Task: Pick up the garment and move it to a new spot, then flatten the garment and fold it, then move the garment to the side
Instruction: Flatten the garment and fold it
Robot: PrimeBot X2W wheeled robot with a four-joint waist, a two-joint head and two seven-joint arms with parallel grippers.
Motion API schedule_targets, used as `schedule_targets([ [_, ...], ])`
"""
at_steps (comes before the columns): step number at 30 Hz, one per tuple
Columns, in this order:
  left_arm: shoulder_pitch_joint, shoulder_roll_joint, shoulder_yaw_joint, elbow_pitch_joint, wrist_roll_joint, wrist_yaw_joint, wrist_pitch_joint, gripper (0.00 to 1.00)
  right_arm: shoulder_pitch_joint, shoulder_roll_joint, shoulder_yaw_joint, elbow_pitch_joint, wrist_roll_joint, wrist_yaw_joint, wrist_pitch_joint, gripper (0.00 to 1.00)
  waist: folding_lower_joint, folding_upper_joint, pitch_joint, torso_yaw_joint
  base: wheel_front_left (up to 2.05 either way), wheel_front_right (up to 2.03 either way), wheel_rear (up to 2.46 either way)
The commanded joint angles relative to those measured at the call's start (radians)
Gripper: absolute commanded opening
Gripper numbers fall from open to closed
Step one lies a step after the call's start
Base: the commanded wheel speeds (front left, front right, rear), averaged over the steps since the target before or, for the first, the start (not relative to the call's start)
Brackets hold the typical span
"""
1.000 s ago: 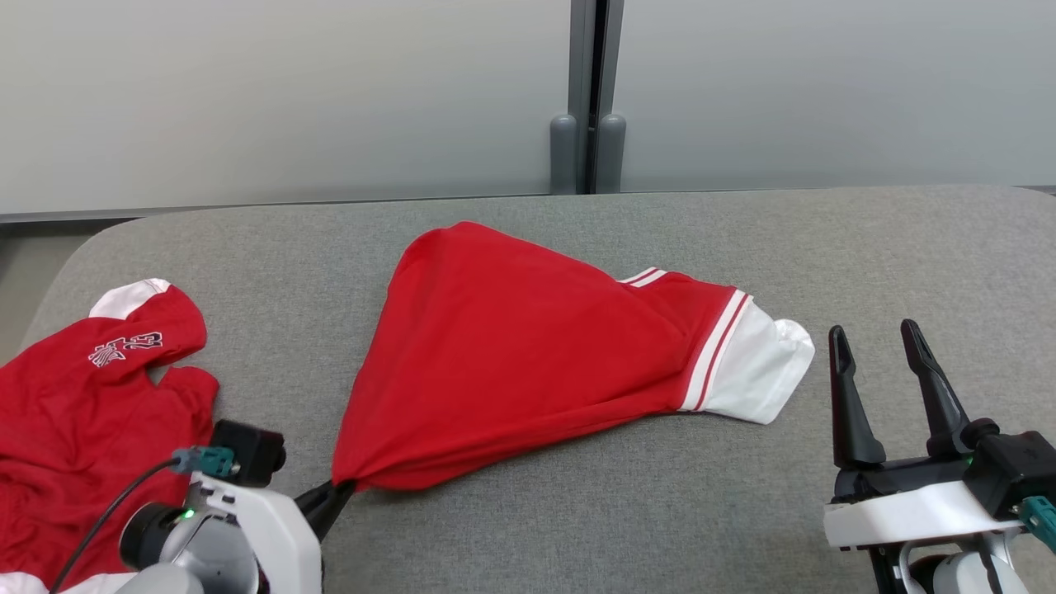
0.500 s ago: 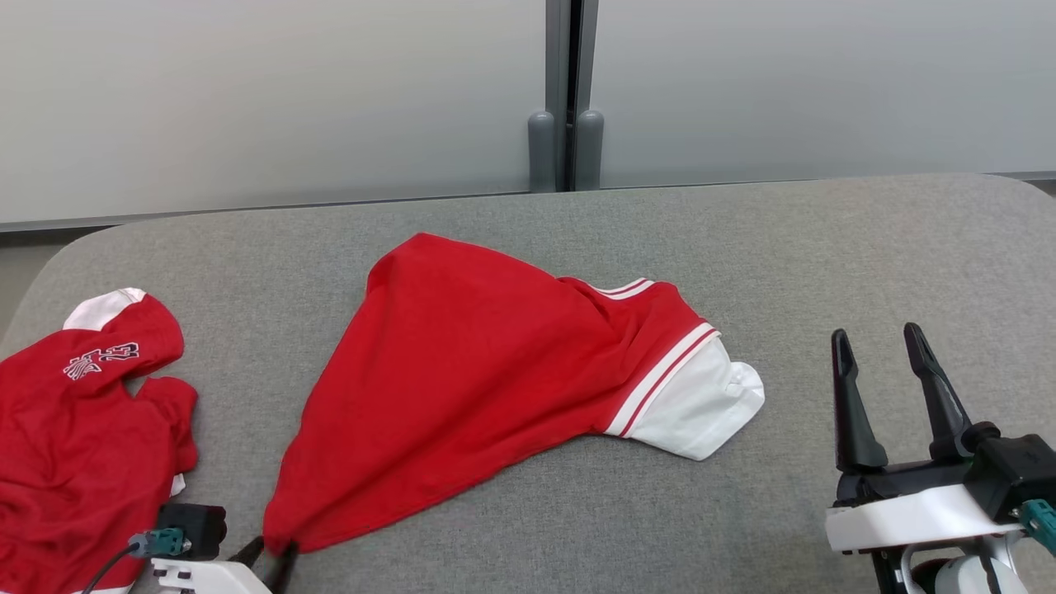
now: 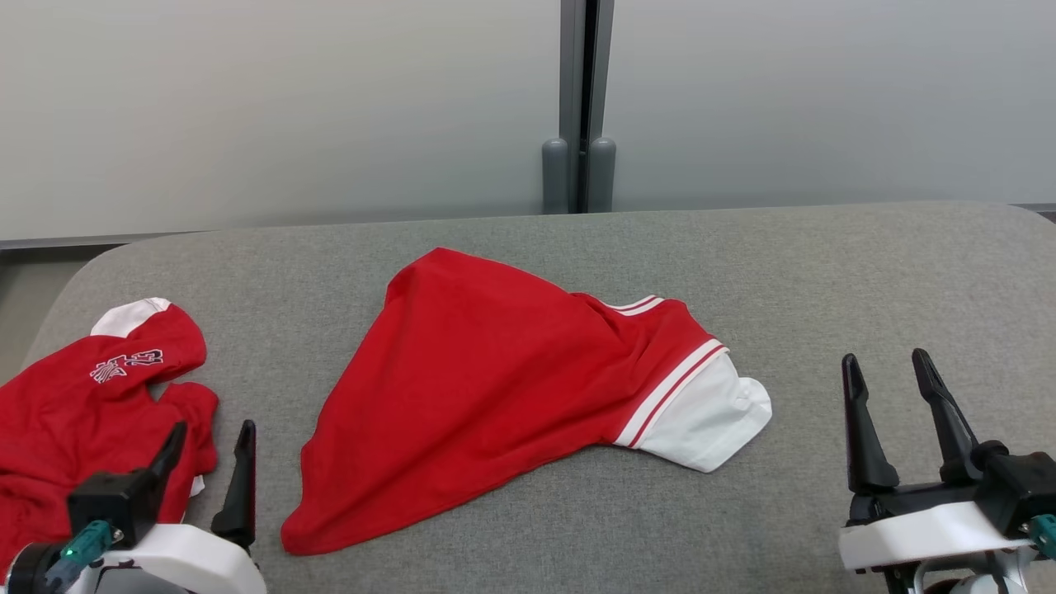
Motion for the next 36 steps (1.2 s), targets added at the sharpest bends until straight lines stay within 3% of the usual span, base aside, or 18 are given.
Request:
schedule_targets([
  [1, -0.007, -0.008, -0.001, -0.017, 0.022, 0.007, -0.026, 1.0, 0.004, -0.011, -0.004, 0.009, -0.006, 0.001, 0.0, 1.0, 0.0, -0.0001, 0.003, 0.004, 0.0, 0.0, 0.0],
  [5, -0.026, -0.049, 0.015, -0.068, 0.068, 0.011, -0.081, 1.0, -0.013, -0.03, 0.003, 0.052, -0.007, 0.001, 0.0, 1.0, 0.0, -0.0001, 0.015, 0.015, 0.0, 0.0, 0.0],
  [10, -0.044, -0.113, 0.023, -0.092, 0.12, -0.033, -0.096, 1.0, -0.094, -0.083, 0.032, 0.171, 0.019, 0.001, 0.025, 1.0, 0.0, -0.0001, 0.054, 0.031, 0.0, 0.0, 0.0],
  [23, -0.094, -0.209, 0.046, -0.028, 0.193, -0.142, -0.098, 1.0, -0.371, -0.212, 0.179, 0.543, 0.214, 0.001, 0.436, 1.0, 0.0, -0.0001, 0.131, 0.11, 0.0, 0.0, 0.0],
  [33, -0.109, -0.241, 0.086, -0.005, 0.225, -0.183, -0.098, 1.0, -0.454, -0.224, 0.19, 0.667, 0.29, 0.001, 0.571, 1.0, 0.0, -0.0001, 0.169, 0.148, 0.0, 0.0, 0.0],
  [34, -0.109, -0.244, 0.089, -0.003, 0.229, -0.188, -0.098, 1.0, -0.457, -0.22, 0.194, 0.675, 0.295, 0.001, 0.576, 0.83, 0.0, -0.0001, 0.171, 0.149, 0.0, 0.0, 0.0],
  [35, -0.11, -0.248, 0.092, -0.001, 0.229, -0.19, -0.098, 1.0, -0.46, -0.218, 0.197, 0.679, 0.299, 0.001, 0.574, 0.36, 0.0, -0.0001, 0.172, 0.149, 0.0, 0.0, 0.0],
  [36, -0.109, -0.251, 0.097, 0.002, 0.232, -0.191, -0.098, 1.0, -0.461, -0.215, 0.198, 0.679, 0.307, 0.001, 0.565, 0.12, 0.0, -0.0001, 0.171, 0.148, 0.0, 0.0, 0.0],
])
